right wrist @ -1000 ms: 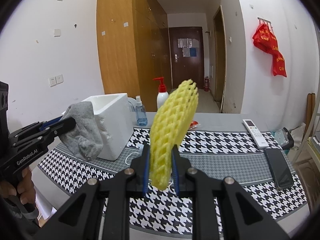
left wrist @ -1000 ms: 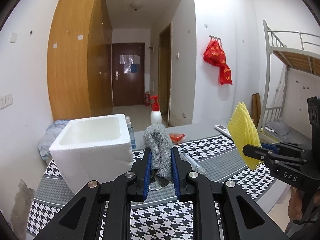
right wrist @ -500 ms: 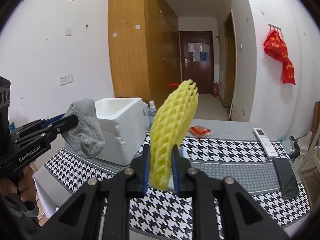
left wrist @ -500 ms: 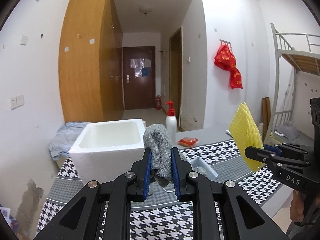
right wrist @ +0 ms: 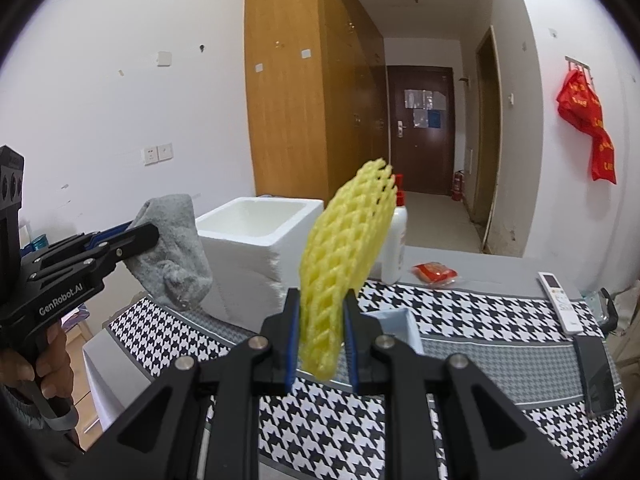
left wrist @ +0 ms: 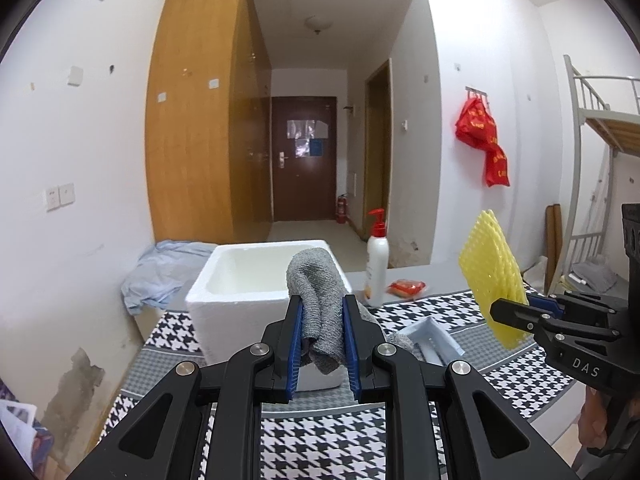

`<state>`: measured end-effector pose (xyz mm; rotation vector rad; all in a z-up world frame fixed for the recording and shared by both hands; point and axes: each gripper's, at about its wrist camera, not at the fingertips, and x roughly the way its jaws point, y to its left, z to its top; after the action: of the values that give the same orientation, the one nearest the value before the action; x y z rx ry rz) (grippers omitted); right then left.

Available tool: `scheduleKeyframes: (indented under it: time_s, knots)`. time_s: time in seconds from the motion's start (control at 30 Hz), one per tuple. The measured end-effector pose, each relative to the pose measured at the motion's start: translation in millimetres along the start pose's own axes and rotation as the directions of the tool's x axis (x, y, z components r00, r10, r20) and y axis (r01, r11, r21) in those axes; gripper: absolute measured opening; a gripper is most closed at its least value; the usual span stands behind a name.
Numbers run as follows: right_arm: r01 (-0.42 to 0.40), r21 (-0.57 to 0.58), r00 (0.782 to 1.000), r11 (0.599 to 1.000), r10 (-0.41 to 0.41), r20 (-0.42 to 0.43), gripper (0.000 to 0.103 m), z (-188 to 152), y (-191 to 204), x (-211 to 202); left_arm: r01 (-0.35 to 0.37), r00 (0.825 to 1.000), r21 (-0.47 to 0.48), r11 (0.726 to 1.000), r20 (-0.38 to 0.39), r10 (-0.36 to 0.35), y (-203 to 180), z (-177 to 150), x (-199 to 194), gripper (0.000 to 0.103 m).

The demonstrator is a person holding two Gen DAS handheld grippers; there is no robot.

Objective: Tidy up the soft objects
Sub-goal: 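Lift the grey cloth and yellow sleeve and carry both toward the foam box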

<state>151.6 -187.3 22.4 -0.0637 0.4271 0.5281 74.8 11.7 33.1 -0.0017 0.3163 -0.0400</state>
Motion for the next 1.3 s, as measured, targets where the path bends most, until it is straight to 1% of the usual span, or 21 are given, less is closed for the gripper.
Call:
scheduleKeyframes:
  time_s: [0.53, 0.7, 1.07, 1.3]
  knots:
    - [-0.081, -0.027, 0.996, 0.996, 0.08, -0.025, 0.024, 3.2, 26.3, 21.7, -0.079, 0.997, -0.04, 0.996, -0.002, 0.079, 26.2, -8.3, -11.3, 0.02]
    - [-0.105, -0.058, 0.994, 0.993, 0.103, -0.033, 0.024, 4.2, 37.2, 27.1, -0.097, 0.995, -0.054, 0.994, -0.008, 0.097, 33.5, -12.0, -12.5, 0.02]
    - [-0.139, -0.086, 0.99, 0.987, 0.136, -0.041, 0.024, 11.8, 50.0, 41.8, -0.115, 0.993, -0.057, 0.992, -0.013, 0.114, 42.7, -7.9, -6.0, 0.02]
    - [-0.143, -0.089, 0.989, 0.986, 0.14, -0.046, 0.024, 17.8, 52.8, 51.7, -0.121, 0.993, -0.055, 0.991, -0.011, 0.12, 47.5, -4.9, 2.1, 0.02]
